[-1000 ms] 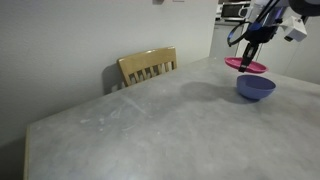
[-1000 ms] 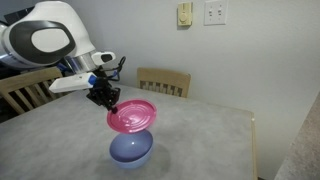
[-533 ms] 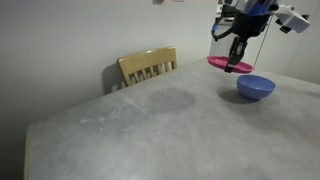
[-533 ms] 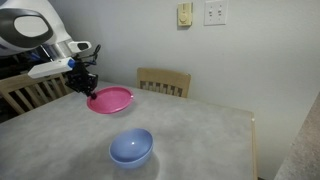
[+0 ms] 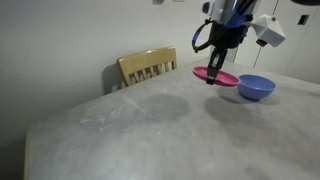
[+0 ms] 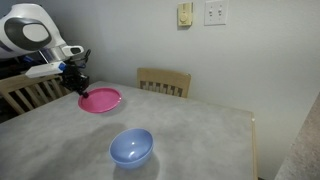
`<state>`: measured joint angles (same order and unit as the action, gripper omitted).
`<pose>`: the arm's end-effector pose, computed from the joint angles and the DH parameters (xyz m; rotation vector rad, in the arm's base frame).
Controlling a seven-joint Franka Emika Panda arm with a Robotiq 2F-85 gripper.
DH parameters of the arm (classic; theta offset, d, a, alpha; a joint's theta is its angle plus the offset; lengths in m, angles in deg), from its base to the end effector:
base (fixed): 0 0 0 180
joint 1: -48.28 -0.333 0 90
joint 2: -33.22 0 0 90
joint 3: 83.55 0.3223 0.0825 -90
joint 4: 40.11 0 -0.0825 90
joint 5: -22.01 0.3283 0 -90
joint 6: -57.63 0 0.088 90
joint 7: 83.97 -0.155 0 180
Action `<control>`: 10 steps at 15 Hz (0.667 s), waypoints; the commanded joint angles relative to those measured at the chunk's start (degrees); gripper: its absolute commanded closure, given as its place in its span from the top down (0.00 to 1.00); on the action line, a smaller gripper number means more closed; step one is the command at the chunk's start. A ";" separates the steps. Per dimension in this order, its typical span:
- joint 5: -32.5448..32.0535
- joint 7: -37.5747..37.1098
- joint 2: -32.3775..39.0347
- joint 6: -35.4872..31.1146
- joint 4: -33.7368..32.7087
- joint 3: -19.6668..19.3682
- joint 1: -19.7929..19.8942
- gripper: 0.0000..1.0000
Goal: Take the pink lid on top of the blue bowl and place it on the table
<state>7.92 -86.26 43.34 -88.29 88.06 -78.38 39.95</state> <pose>0.5123 0.1192 0.3043 2.9608 0.5816 0.2296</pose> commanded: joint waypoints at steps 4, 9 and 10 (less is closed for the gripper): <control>0.86 -7.31 7.59 0.49 -4.82 -0.24 -2.07 0.03; 5.14 -15.44 13.75 -1.17 -8.70 -0.42 -4.20 0.03; 6.74 -17.35 15.26 -1.76 -9.54 -0.47 -4.56 0.03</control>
<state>11.26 -99.60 53.98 -88.69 81.91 -78.39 36.43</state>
